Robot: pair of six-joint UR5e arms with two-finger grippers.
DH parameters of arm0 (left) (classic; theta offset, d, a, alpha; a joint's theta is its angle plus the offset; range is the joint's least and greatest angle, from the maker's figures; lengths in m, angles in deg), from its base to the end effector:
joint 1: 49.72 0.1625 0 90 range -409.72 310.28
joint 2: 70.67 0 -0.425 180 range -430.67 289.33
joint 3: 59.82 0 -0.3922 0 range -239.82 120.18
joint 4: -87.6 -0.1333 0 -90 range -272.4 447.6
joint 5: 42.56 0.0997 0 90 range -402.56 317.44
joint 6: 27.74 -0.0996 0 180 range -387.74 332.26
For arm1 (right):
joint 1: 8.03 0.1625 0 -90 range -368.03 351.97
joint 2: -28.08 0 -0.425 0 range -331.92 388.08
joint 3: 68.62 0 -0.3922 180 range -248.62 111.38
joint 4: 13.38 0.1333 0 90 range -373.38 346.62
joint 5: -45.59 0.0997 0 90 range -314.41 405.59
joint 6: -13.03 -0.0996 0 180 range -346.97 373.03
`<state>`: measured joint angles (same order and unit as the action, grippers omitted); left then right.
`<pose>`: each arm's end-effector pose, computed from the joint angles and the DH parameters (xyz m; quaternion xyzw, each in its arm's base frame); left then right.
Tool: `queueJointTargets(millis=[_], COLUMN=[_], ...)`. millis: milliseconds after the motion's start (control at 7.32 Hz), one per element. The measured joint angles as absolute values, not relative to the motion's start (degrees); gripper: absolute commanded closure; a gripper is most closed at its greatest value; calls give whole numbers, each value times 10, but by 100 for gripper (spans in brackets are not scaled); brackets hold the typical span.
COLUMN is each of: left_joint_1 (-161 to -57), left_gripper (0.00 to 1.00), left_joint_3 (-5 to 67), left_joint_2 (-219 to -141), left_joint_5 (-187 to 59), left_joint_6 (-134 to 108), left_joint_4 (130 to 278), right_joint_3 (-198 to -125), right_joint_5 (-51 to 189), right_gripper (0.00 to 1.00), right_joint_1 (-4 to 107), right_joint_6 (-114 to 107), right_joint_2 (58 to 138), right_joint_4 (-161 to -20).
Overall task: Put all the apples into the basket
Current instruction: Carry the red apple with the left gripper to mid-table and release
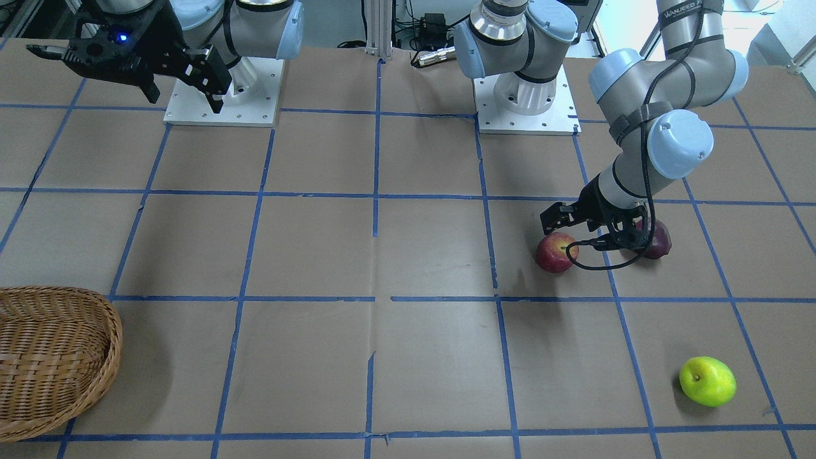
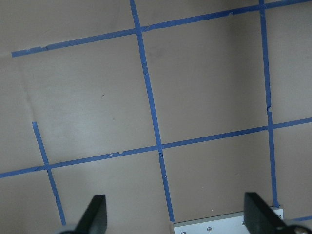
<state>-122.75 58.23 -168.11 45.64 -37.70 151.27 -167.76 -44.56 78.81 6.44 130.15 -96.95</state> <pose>0.0029 -0.4769 0.2421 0.0622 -0.9947 -0.0740 0.0338 0.1110 -0.4030 0.4927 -0.0849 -0.9959 -0.0305 0.0022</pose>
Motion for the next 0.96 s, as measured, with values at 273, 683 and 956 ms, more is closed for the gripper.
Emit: queueJointTargets(millis=[273, 683, 956], left_joint_1=[-1228, -1228, -1229], left_gripper=[0, 74, 76], left_joint_3=[592, 610, 607], left_joint_2=[-1705, -1725, -1721], left_joint_5=[459, 459, 458], left_joint_6=[-376, -377, -380], left_joint_4=[1481, 1438, 1430], right_joint_3=[-1678, -1678, -1678], right_joint_5=[-446, -443, -443], right_gripper=[0, 0, 0], right_joint_1=[788, 788, 788], right_joint_6=[63, 64, 65], right_joint_2=[1301, 1300, 1300], right_joint_4=[-970, -981, -983])
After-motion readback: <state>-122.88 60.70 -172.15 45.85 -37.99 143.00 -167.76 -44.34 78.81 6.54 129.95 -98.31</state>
